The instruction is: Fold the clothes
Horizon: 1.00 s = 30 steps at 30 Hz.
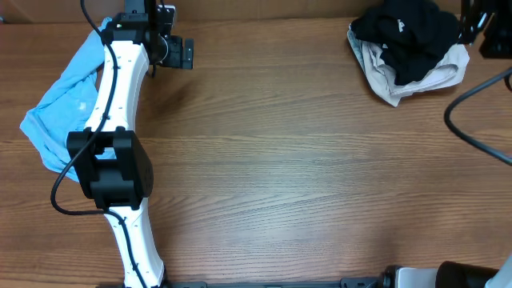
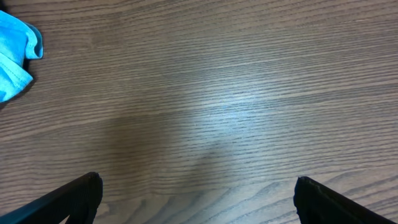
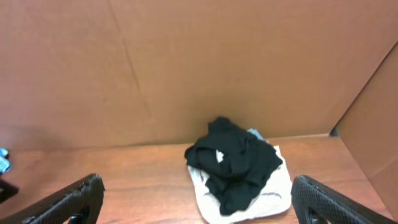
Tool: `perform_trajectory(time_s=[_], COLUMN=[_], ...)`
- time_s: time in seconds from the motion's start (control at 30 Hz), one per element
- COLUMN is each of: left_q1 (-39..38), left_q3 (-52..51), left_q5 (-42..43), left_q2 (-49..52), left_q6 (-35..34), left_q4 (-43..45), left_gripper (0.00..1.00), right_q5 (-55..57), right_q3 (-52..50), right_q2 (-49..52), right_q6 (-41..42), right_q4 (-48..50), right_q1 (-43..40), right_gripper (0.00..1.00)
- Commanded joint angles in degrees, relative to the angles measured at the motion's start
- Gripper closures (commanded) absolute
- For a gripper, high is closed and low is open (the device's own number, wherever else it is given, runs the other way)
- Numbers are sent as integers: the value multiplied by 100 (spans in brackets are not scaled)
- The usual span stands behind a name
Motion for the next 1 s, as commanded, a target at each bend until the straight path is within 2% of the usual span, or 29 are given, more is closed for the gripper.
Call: perform_trajectory(time_s=[0.0, 0.27, 0.4, 0.53, 0.7, 0.97], left_q1=[-17, -17, -17, -17, -17, -17], left_q3=[-24, -24, -24, -24, -24, -24], left_q5=[-17, -17, -17, -17, -17, -17], left_q2=[66, 66, 66, 66, 66, 66], left_q6=[-37, -37, -37, -37, -37, -37], left_q4=[0, 0, 0, 0, 0, 0], left_gripper=[0, 0, 0, 0, 0, 0], right_q5=[-74, -81, -76, -76, -76, -76], right_q3=[-46, -50, -529, -2028, -4704, -8157], right_q2=[24, 39, -319, -1233, -2824, -5239], right_q6=[17, 24, 20, 20, 22, 28], right_q4=[-166, -1322, -1003, 321, 2013, 3617], right_q1=[4, 7, 136, 345, 380, 380], right_gripper=[0, 0, 0, 0, 0, 0])
